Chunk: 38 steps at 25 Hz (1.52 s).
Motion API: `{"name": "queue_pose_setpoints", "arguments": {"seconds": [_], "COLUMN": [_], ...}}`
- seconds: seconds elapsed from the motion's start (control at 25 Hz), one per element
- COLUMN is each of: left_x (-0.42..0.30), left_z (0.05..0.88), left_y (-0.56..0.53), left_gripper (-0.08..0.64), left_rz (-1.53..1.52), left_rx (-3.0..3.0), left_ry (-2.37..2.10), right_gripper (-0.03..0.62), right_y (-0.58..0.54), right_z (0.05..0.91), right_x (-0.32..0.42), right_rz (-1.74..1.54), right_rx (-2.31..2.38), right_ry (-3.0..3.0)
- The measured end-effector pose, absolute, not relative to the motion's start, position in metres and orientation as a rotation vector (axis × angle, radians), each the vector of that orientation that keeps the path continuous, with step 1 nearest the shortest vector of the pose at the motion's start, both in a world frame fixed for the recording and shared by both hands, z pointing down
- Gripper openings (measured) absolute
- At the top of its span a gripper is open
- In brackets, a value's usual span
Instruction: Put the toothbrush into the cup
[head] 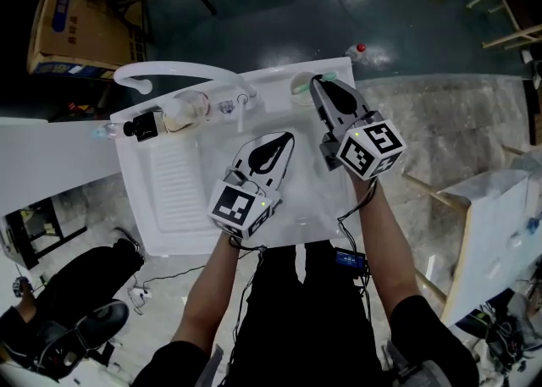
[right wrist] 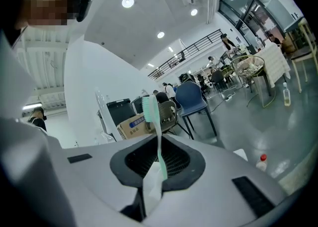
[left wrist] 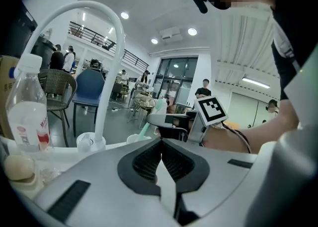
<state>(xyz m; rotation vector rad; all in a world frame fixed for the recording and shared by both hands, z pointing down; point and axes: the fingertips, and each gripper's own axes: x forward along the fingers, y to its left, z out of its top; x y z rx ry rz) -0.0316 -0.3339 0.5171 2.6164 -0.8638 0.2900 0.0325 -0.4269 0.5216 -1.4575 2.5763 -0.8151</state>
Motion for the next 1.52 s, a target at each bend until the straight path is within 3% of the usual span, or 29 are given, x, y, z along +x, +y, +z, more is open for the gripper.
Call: {"name": "queue_pose_setpoints", "arguments": {"seconds": [0.84,1.52], "left_x": [-0.038,-0.041], "left_z": [0.528,0.532], "left_y": [-0.331,-0.322], "left_gripper": [0.009,0.009], "left_rz": [0.313,0.293], "left_rx": [2.599,2.569], "left_ry": [-0.863,-0.861], "right_gripper": [0.032,0.032], "right_y": [-0.431,-0.434], "right_z": [0.556,0.572], "right_x": [0.041,0.072], "right_rz": [-0.895,-1.144], "right_rx": [-1.514,-1.387], "right_ry": [2.541,2.240]}}
